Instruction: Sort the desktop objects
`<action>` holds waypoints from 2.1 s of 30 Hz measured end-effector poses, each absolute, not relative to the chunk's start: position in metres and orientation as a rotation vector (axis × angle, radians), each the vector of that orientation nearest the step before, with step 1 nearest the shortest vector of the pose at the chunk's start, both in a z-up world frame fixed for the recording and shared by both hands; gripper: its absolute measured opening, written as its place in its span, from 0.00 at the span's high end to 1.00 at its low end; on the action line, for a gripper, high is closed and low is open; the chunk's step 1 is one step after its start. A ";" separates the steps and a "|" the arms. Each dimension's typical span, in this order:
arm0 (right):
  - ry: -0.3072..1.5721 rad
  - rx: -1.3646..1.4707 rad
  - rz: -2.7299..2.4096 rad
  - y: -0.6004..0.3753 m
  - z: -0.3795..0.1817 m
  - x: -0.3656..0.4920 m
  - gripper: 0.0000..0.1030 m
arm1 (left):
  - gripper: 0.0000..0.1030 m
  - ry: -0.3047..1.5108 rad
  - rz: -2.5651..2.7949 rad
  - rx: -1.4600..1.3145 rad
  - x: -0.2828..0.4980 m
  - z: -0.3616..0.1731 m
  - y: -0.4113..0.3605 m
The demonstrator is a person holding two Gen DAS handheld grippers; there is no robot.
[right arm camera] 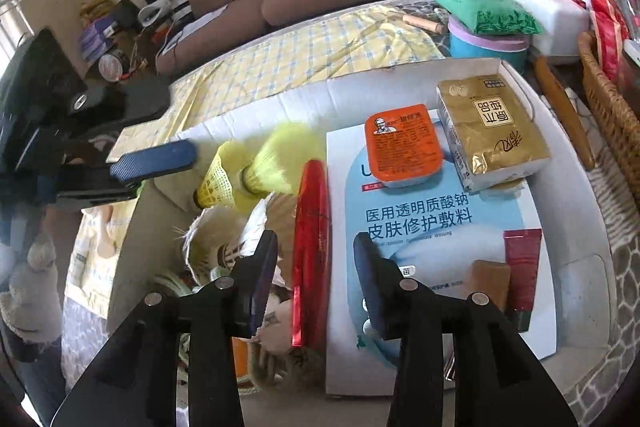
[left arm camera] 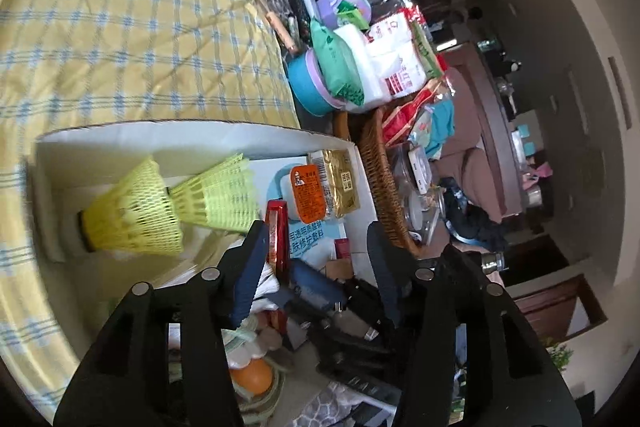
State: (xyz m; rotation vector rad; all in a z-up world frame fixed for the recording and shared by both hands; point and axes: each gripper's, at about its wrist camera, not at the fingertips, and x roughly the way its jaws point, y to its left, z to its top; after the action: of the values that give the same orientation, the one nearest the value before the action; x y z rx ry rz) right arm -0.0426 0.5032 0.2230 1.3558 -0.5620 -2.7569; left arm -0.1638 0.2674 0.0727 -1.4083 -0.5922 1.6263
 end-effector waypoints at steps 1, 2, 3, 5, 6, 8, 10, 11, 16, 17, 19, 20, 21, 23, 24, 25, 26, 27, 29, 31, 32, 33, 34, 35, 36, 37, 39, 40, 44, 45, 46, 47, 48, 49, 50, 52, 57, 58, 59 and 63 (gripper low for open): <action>-0.562 1.347 -2.764 0.503 0.225 -0.041 0.60 | 0.53 -0.587 1.635 -1.404 -0.163 0.076 0.261; -0.559 1.343 -2.774 0.502 0.227 -0.040 0.60 | 0.51 -0.581 1.642 -1.402 -0.163 0.078 0.256; -0.557 1.342 -2.780 0.501 0.229 -0.040 0.60 | 0.48 -0.573 1.648 -1.401 -0.163 0.080 0.251; -0.566 1.343 -2.791 0.500 0.233 -0.039 0.59 | 0.44 -0.544 1.662 -1.399 -0.161 0.083 0.240; -0.571 1.344 -2.792 0.500 0.234 -0.040 0.59 | 0.44 -0.525 1.674 -1.397 -0.160 0.085 0.235; -0.578 1.329 -2.804 0.498 0.241 -0.037 0.53 | 0.40 -0.482 1.709 -1.389 -0.155 0.090 0.222; -0.567 1.321 -2.823 0.494 0.247 -0.034 0.40 | 0.29 -0.443 1.742 -1.378 -0.149 0.096 0.207; -0.553 1.327 -2.828 0.490 0.251 -0.033 0.36 | 0.26 -0.429 1.754 -1.373 -0.147 0.099 0.201; -0.475 1.353 -2.831 0.468 0.265 -0.025 0.24 | 0.15 -0.366 1.791 -1.381 -0.128 0.104 0.172; -0.466 1.349 -2.823 0.461 0.269 -0.023 0.22 | 0.14 -0.366 1.791 -1.385 -0.124 0.103 0.166; -0.436 1.336 -2.816 0.449 0.276 -0.021 0.19 | 0.08 -0.356 1.795 -1.388 -0.114 0.104 0.156; -0.409 1.322 -2.818 0.439 0.281 -0.018 0.15 | 0.06 -0.346 1.801 -1.386 -0.110 0.105 0.152; -0.403 1.315 -2.820 0.435 0.282 -0.017 0.13 | 0.02 -0.328 1.816 -1.380 -0.103 0.107 0.147; -0.413 1.311 -2.812 0.423 0.283 -0.012 0.07 | 0.01 -0.290 1.846 -1.375 -0.093 0.109 0.141; -0.415 1.310 -2.807 0.417 0.282 -0.009 0.04 | 0.01 -0.274 1.862 -1.377 -0.089 0.110 0.138; -0.414 1.314 -2.808 0.414 0.280 -0.007 0.03 | 0.01 -0.258 1.880 -1.381 -0.084 0.111 0.134; -0.414 1.324 -2.808 0.411 0.278 -0.006 0.03 | 0.00 -0.249 1.891 -1.386 -0.081 0.110 0.129; -0.416 1.334 -2.808 0.407 0.277 -0.004 0.03 | 0.00 -0.246 1.899 -1.392 -0.078 0.110 0.125; -0.421 1.323 -2.816 0.400 0.276 0.002 0.02 | 0.00 -0.237 1.924 -1.398 -0.071 0.111 0.116; -0.427 1.305 -2.821 0.394 0.277 0.008 0.02 | 0.00 -0.220 1.953 -1.397 -0.063 0.113 0.108; -0.421 1.297 -2.829 0.390 0.278 0.011 0.01 | 0.00 -0.211 1.967 -1.395 -0.060 0.115 0.104; -0.413 1.292 -2.842 0.386 0.278 0.014 0.01 | 0.00 -0.201 1.984 -1.392 -0.056 0.117 0.100; -0.399 1.290 -2.853 0.382 0.280 0.016 0.01 | 0.00 -0.188 1.999 -1.389 -0.053 0.119 0.096; -0.380 1.286 -2.859 0.376 0.282 0.019 0.01 | 0.00 -0.179 2.012 -1.385 -0.050 0.121 0.093; -0.375 1.278 -2.856 0.371 0.285 0.020 0.01 | 0.00 -0.170 2.023 -1.379 -0.046 0.123 0.090; -0.371 1.257 -2.852 0.364 0.289 0.023 0.01 | 0.00 -0.162 2.037 -1.366 -0.041 0.127 0.083; -0.360 1.240 -2.851 0.354 0.295 0.026 0.01 | 0.00 -0.153 2.056 -1.354 -0.035 0.133 0.075; -0.335 1.239 -2.853 0.346 0.298 0.028 0.01 | 0.00 -0.149 2.071 -1.346 -0.032 0.136 0.069; -0.310 1.236 -2.827 0.325 0.302 0.032 0.01 | 0.00 -0.116 2.124 -1.319 -0.020 0.149 0.048; -0.310 1.235 -2.819 0.319 0.303 0.033 0.01 | 0.00 -0.106 2.134 -1.313 -0.017 0.151 0.044; -0.308 1.237 -2.813 0.314 0.303 0.033 0.01 | 0.00 -0.093 2.142 -1.307 -0.014 0.152 0.039; -0.297 1.242 -2.810 0.308 0.303 0.034 0.01 | 0.00 -0.084 2.152 -1.303 -0.011 0.154 0.033; -0.282 1.245 -2.806 0.301 0.303 0.034 0.01 | 0.00 -0.078 2.158 -1.300 -0.009 0.155 0.029; -0.265 1.250 -2.796 0.293 0.302 0.034 0.01 | 0.00 -0.075 2.164 -1.299 -0.007 0.155 0.023; -0.258 1.253 -2.788 0.289 0.301 0.033 0.01 | 0.00 -0.070 2.176 -1.300 -0.005 0.154 0.016; -0.249 1.256 -2.768 0.275 0.300 0.032 0.01 | 0.00 -0.056 2.199 -1.306 -0.003 0.151 0.002; -0.179 1.269 -2.730 0.248 0.297 0.025 0.01 | 0.00 -0.040 2.246 -1.319 -0.003 0.140 -0.036; -0.165 1.270 -2.725 0.242 0.295 0.022 0.01 | 0.00 -0.038 2.279 -1.323 -0.005 0.136 -0.052; -0.148 1.271 -2.719 0.236 0.293 0.017 0.01 | 0.00 -0.041 2.297 -1.324 -0.007 0.133 -0.064; -0.144 1.267 -2.689 0.218 0.283 0.001 0.01 | 0.00 -0.087 2.362 -1.377 -0.024 0.110 -0.119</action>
State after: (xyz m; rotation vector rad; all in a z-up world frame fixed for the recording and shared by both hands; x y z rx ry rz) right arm 0.0013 0.2180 0.2825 1.2673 -0.1438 -2.6887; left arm -0.0242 -0.1192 0.1103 -1.3772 -0.0870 2.3616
